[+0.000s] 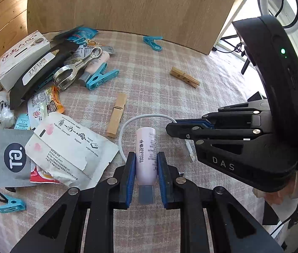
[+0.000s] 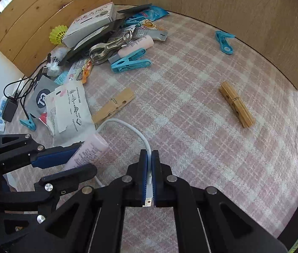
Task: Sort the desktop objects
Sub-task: 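Grasp the pink lotion tube with the left tool while the right tool grasps the white cable, then carry the pink tube and white cable into the tray and release both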
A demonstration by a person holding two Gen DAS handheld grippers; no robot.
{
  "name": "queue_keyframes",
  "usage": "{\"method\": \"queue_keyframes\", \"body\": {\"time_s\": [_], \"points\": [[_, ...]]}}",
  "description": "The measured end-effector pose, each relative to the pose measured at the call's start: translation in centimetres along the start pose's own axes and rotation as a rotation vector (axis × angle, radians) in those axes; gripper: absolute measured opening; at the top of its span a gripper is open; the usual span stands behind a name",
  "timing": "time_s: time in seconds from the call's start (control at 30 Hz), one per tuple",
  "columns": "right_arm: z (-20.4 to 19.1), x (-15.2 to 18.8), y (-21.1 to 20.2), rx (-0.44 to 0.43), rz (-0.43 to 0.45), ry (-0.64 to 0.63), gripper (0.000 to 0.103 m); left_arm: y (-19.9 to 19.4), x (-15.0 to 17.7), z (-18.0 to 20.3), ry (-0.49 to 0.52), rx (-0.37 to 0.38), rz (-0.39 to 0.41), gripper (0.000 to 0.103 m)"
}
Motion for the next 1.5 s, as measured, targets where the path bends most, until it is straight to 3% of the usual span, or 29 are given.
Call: {"method": "queue_keyframes", "body": {"time_s": [0.33, 0.6, 0.87, 1.07, 1.3, 1.5], "points": [[0.4, 0.9, -5.4, 0.043, 0.154, 0.049, 0.004, -2.7, -0.6, -0.1, -0.040, -0.002, 0.036, 0.019], [1.9, 2.9, -10.9, 0.094, 0.273, 0.122, 0.004, -4.7, -2.2, 3.6, 0.000, 0.049, 0.070, 0.019], [5.8, 7.9, -18.6, 0.198, 0.395, 0.247, 0.004, -6.6, -3.9, 11.5, 0.105, 0.149, 0.099, 0.019], [9.7, 14.0, -25.0, 0.290, 0.475, 0.385, 0.004, -7.1, -4.8, 18.9, 0.198, 0.232, 0.087, 0.019], [13.3, 21.5, -30.2, 0.399, 0.530, 0.529, 0.004, -7.4, -4.8, 27.4, 0.322, 0.260, 0.074, 0.019], [15.0, 25.9, -32.4, 0.451, 0.554, 0.613, 0.004, -8.1, -4.6, 32.5, 0.401, 0.262, 0.081, 0.019]]}}
Point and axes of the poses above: each gripper's, at about its wrist camera, not at the fingertips, and y roughly the way its jaws point, z to its right, x to its underside, the point moved 1 cm from there along y, roughly the way its jaws point, and after that the axes turned 15 degrees about -x, right-handed, at the moved point
